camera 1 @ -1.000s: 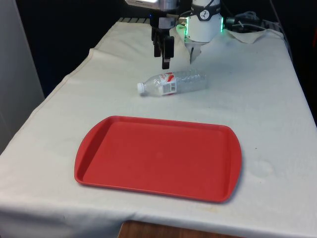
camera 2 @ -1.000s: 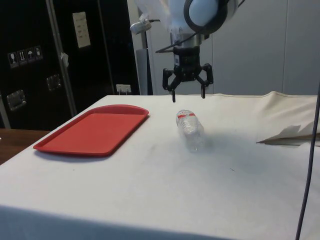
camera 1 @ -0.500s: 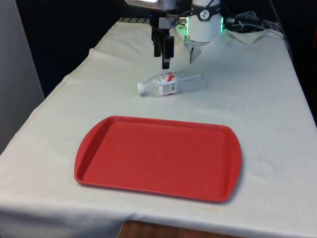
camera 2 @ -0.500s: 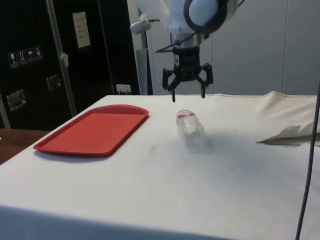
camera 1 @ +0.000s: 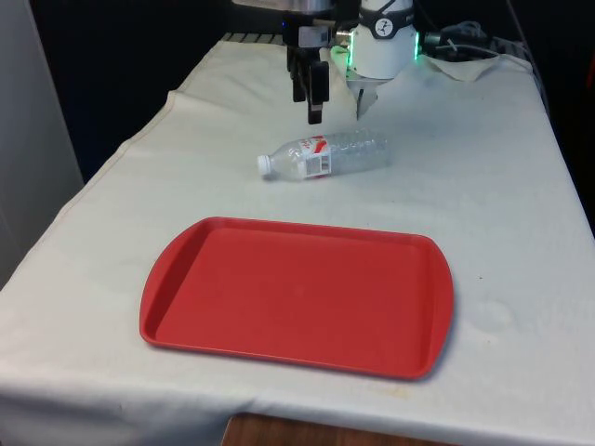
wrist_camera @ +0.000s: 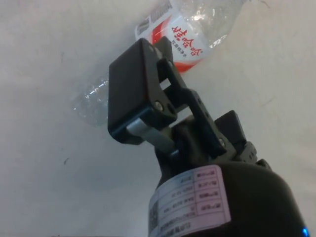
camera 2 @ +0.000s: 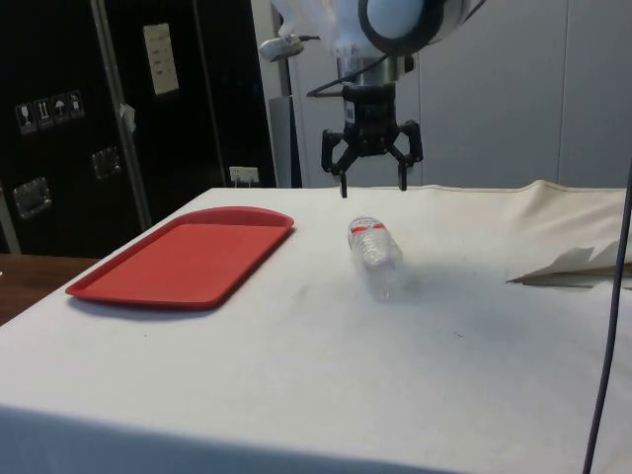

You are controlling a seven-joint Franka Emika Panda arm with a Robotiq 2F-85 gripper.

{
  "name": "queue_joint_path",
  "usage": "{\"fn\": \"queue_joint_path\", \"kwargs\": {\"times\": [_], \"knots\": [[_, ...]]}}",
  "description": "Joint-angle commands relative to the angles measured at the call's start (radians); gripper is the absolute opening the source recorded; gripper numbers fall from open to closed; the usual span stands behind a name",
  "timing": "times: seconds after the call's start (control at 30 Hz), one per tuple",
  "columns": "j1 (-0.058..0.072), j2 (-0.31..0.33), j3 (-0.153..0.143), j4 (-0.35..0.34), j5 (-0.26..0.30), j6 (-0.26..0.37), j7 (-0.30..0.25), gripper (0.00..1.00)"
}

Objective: Place the bottle upright on the tray.

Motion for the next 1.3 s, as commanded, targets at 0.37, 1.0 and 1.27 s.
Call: {"fn": "queue_joint_path", "kwargs": {"times": [0.37,1.0,1.27], "knots": [[0.001,0.003,0.002,0.0,0.015,0.0,-0.011,1.0],[0.002,0.009,0.003,0.023,0.11,-0.071,-0.086,1.0],[0.003,0.016,0.008,0.043,0.216,-0.133,-0.168,1.0]]}}
